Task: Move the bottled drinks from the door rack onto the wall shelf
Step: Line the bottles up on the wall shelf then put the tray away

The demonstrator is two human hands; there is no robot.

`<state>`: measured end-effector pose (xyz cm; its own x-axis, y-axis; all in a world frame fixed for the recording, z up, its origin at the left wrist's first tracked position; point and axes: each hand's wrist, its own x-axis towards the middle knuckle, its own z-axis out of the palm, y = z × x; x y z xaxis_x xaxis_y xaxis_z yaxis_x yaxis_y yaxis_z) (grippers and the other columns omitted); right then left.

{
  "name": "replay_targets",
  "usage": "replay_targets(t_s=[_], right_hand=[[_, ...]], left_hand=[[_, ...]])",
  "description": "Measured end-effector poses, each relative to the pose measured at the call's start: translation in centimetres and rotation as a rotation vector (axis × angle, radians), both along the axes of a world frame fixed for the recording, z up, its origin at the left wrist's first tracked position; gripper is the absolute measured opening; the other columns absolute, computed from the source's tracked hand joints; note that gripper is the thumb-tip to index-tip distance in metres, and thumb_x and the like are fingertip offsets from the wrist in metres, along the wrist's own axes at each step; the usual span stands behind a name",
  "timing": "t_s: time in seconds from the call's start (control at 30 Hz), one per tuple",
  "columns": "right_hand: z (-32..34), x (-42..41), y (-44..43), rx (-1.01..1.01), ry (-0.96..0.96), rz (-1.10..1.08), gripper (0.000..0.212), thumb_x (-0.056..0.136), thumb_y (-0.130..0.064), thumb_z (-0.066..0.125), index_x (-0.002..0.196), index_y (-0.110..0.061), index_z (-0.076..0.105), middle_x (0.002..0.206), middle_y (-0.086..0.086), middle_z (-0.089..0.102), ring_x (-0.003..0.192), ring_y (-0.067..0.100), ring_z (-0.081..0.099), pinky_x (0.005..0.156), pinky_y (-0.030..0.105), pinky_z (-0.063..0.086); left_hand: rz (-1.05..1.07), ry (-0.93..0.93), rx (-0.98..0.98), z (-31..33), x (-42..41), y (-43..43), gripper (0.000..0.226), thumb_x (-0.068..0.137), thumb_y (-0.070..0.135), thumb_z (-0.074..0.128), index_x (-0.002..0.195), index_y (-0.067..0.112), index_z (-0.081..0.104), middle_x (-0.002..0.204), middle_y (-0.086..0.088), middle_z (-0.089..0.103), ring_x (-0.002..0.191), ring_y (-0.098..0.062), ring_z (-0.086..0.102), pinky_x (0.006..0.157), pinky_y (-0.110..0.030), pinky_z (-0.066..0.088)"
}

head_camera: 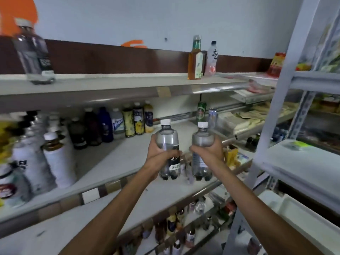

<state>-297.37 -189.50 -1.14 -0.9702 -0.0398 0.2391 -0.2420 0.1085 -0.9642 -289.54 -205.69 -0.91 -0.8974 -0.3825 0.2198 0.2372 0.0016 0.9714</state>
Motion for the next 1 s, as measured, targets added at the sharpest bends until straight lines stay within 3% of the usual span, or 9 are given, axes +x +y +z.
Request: replay_targets(t_s=[0.27, 0.47, 0.6, 0.7, 0.87, 1.0], right_hand=[[-0.1, 2.1, -8.9, 0.041, -0.01, 0.27, 0.06, 0.062, -0.016, 0.084, 0.108, -0.024, 0.047, 0.098, 0.001, 0.06, 0.087, 0.017, 0.06, 0.063, 0.025, 0.046], [-0.8, 3.0, -15.3, 0.057, -0.006, 0.4, 0.06, 0.06, -0.018, 0.086, 0.107, -0.025, 0.049, 0.097, -0.002, 0.063, 0.088, 0.016, 0.063, 0.078, 0.035, 0.055], [-1.2, 3.1, -19.0, 0.066, 0.005, 0.469, 0.08, 0.054, -0.026, 0.087, 0.124, -0.023, 0.048, 0.111, -0.001, 0.061, 0.099, 0.018, 0.061, 0.081, 0.031, 0.053], [-1.6, 2.9, -21.4, 0.094, -0.004, 0.477, 0.11, 0.037, -0.045, 0.084, 0.136, -0.023, 0.041, 0.121, 0.001, 0.06, 0.108, 0.022, 0.06, 0.09, 0.04, 0.054], [-2.0, 2.0, -23.5, 0.092, 0.017, 0.469, 0.077, 0.05, -0.025, 0.089, 0.116, -0.024, 0.051, 0.104, -0.002, 0.065, 0.094, 0.015, 0.064, 0.071, 0.024, 0.051], [-2.8, 1.0, -24.2, 0.071, 0.011, 0.455, 0.08, 0.044, -0.03, 0.089, 0.115, -0.026, 0.05, 0.104, -0.001, 0.066, 0.093, 0.016, 0.065, 0.076, 0.029, 0.054]], left_hand=[[0.314, -0.044, -0.005, -0.8, 5.6, -6.1, 0.08, 0.064, 0.0, 0.086, 0.126, 0.021, 0.039, 0.107, -0.002, 0.061, 0.089, -0.008, 0.062, 0.058, -0.013, 0.051], [0.48, -0.03, -0.053, -1.2, 8.0, -10.0, 0.084, 0.066, 0.013, 0.087, 0.13, 0.024, 0.034, 0.114, 0.003, 0.056, 0.1, -0.008, 0.058, 0.074, -0.02, 0.047], [0.516, -0.06, -0.042, -1.5, 8.2, -12.8, 0.074, 0.072, 0.011, 0.081, 0.128, 0.019, 0.034, 0.113, 0.0, 0.056, 0.098, -0.009, 0.057, 0.071, -0.022, 0.047], [0.523, -0.079, -0.032, -1.9, 7.6, -14.9, 0.071, 0.074, 0.01, 0.079, 0.128, 0.019, 0.034, 0.109, 0.003, 0.055, 0.095, -0.006, 0.056, 0.067, -0.021, 0.045], [0.614, -0.082, -0.135, -3.8, 5.9, -17.6, 0.077, 0.062, 0.017, 0.09, 0.124, 0.02, 0.045, 0.109, 0.007, 0.063, 0.099, -0.009, 0.062, 0.078, -0.025, 0.054], [0.687, -0.136, -0.246, -5.7, 4.6, -18.7, 0.074, 0.058, 0.026, 0.092, 0.119, 0.023, 0.05, 0.111, 0.006, 0.065, 0.101, -0.015, 0.063, 0.089, -0.04, 0.056]])
